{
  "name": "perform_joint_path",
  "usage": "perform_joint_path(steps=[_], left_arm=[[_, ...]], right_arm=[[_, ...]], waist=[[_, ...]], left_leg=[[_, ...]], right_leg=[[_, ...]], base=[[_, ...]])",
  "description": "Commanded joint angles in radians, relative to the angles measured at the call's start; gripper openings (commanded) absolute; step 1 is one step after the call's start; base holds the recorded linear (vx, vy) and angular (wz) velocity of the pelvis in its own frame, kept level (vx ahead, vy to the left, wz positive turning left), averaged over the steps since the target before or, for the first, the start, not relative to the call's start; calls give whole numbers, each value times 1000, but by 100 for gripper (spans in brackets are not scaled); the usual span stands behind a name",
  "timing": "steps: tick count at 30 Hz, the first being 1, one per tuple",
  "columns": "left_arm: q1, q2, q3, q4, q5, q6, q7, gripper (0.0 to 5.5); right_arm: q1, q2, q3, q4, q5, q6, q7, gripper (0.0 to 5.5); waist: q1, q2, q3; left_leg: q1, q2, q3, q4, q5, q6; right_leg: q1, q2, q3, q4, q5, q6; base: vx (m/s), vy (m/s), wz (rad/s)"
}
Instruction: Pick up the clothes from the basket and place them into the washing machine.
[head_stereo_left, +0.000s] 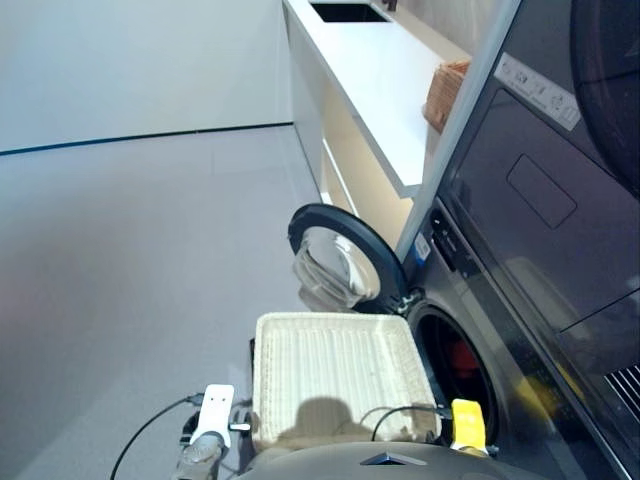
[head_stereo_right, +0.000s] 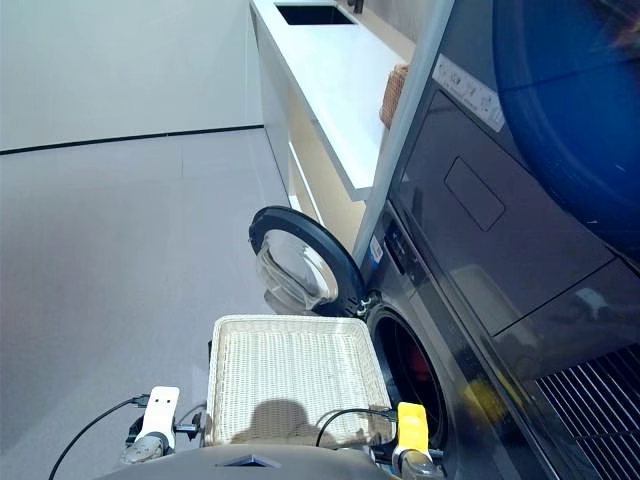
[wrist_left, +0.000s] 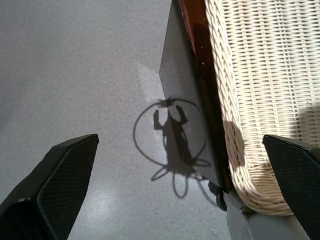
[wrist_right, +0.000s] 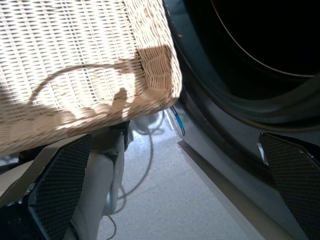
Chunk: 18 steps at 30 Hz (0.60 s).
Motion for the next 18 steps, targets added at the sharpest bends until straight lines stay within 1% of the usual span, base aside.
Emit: perform_joint_path(steps=[1,3,6,9,13,18], left_arm=[[-29,-36,31,39,40,-21,12,550],[-24,-39,30,46,47,-21,9,550],[-19,-41,35,49,43,-22,14,550],[-18,-44,40,59,32,-17,13,550],[-18,-45,41,57,22,-17,15,550],[-23,-46,39,50,2,-16,17,550]], right_arm=[[-12,6,-28,38,-10,-7,-18,550],[-9,7,-34,54,-7,-6,-19,550],[-11,8,-41,57,3,-8,-28,550],[-14,17,-69,60,77,-13,-26,550],[-13,18,-73,63,81,-10,-31,550],[-15,16,-45,50,47,-10,-38,550]], waist=[[-14,15,-15],[-14,16,-19],[-14,16,-19],[-18,16,-23],[-18,13,-28],[-17,14,-31]], left_leg=[[-36,-35,57,-68,98,-39],[-25,-34,61,-68,97,-38],[-15,-34,61,-68,95,-37],[-3,-31,62,-68,90,-36],[7,-31,65,-68,87,-35],[15,-29,67,-68,83,-33]], right_leg=[[19,21,1,-23,26,47],[27,22,3,-21,26,46],[36,23,5,-20,25,45],[43,24,14,-17,21,45],[49,24,19,-12,19,46],[54,23,23,-8,15,46]], base=[[0,0,0],[0,0,0],[0,0,0],[0,0,0],[0,0,0],[0,0,0]])
